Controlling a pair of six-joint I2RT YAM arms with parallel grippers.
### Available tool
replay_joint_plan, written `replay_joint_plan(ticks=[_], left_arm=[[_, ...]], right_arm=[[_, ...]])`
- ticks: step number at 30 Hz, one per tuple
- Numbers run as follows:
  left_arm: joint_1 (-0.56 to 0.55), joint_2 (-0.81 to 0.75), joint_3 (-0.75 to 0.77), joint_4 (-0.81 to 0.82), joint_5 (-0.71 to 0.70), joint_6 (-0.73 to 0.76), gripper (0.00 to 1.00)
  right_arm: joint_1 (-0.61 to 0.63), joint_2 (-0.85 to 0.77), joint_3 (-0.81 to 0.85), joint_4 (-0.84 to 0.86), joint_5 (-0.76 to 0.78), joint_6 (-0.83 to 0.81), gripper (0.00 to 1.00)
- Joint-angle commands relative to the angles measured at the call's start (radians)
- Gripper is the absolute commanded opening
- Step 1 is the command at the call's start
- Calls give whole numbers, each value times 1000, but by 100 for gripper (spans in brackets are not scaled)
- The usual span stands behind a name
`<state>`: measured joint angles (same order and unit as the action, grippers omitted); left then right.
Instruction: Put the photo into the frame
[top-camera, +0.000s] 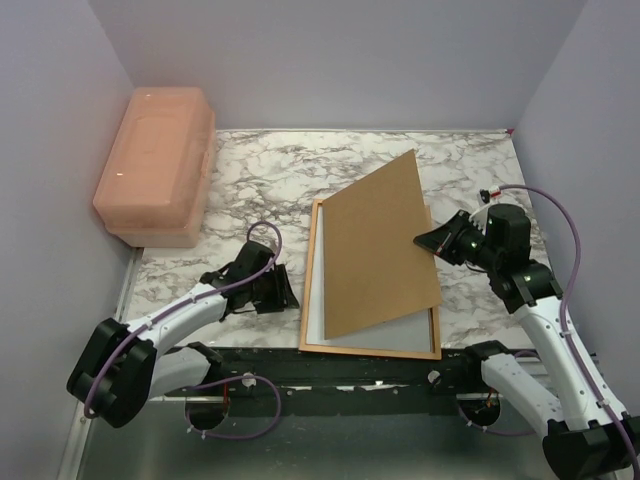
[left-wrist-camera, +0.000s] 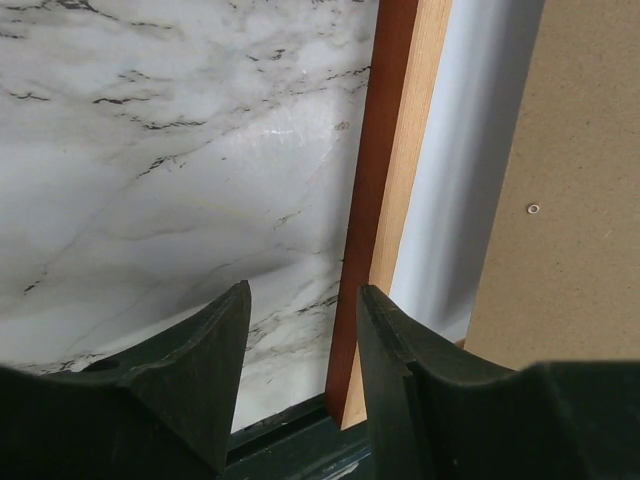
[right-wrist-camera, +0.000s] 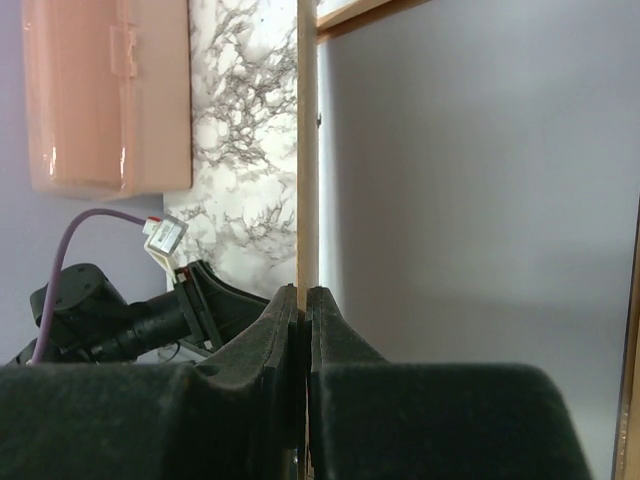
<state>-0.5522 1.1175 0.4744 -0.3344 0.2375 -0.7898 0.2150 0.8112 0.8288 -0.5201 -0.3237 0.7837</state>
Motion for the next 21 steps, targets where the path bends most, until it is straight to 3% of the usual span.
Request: replay_joint_plan(ticks=[1,7,21], left_arm=[[3,34,-13,78,53,1,47],[5,62,-17,99,60,0,46],[4,87,-15,108,70,9,45]], right_arm=[[0,-39,-44,72,-45,44,1],[-1,-47,-99,104,-66,85,1],[0,-79,-35,0,-65,63,1]])
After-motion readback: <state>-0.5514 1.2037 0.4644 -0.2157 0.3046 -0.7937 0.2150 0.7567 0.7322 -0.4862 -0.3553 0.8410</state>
